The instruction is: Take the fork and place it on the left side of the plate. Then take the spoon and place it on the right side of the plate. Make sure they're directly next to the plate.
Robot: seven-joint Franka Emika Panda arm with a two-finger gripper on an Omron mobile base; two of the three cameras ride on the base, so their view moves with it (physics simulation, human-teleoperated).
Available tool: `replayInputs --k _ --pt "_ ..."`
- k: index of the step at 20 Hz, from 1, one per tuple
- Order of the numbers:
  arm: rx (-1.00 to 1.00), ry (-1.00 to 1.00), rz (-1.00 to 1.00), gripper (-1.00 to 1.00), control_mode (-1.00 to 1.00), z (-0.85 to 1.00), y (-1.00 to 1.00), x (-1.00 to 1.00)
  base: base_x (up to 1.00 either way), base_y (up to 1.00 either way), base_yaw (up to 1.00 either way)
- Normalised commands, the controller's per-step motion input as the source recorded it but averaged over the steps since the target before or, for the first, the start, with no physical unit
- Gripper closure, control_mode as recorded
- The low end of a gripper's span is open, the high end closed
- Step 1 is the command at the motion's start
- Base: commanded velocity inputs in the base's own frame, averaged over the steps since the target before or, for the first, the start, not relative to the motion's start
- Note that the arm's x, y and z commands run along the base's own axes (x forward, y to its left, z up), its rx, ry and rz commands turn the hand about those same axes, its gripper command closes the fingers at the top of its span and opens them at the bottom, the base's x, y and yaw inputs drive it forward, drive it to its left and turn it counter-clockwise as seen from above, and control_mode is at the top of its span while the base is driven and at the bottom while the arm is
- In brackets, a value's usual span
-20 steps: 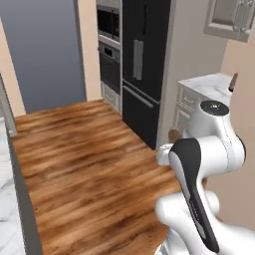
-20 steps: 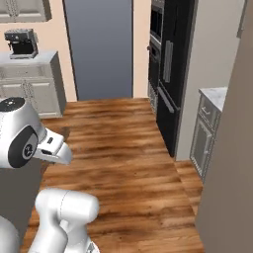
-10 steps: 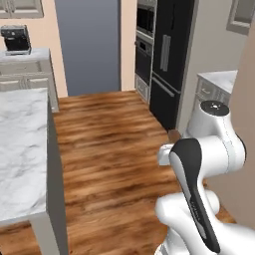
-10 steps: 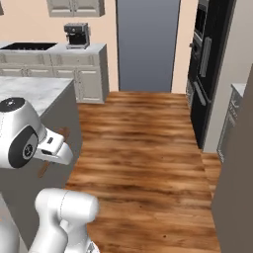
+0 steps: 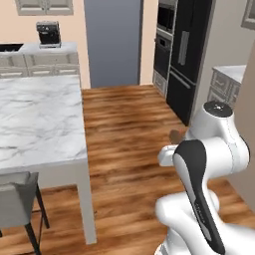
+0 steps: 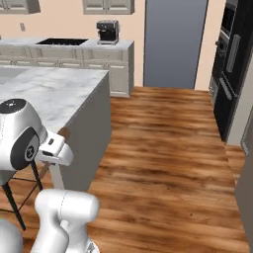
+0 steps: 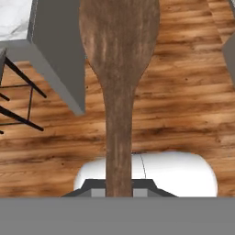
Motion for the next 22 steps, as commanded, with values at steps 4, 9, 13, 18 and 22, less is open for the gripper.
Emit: replayInputs --k 4,9,13,18,22 --pt "0.0 0.0 0.0 1.0 1.0 0.0 0.0 0.0 -0.61 1.0 0.04" --pt "0.0 0.0 0.0 1.0 1.0 0.0 0.0 0.0 -0.23 1.0 0.0" --pt "0.0 0.0 0.0 1.0 1.0 0.0 0.0 0.0 0.0 1.0 0.0" --pt "0.0 0.0 0.0 1.0 1.0 0.0 0.0 0.0 0.0 1.0 0.0" --pt "0.0 0.0 0.0 1.0 1.0 0.0 0.0 0.0 0.05 1.0 0.0"
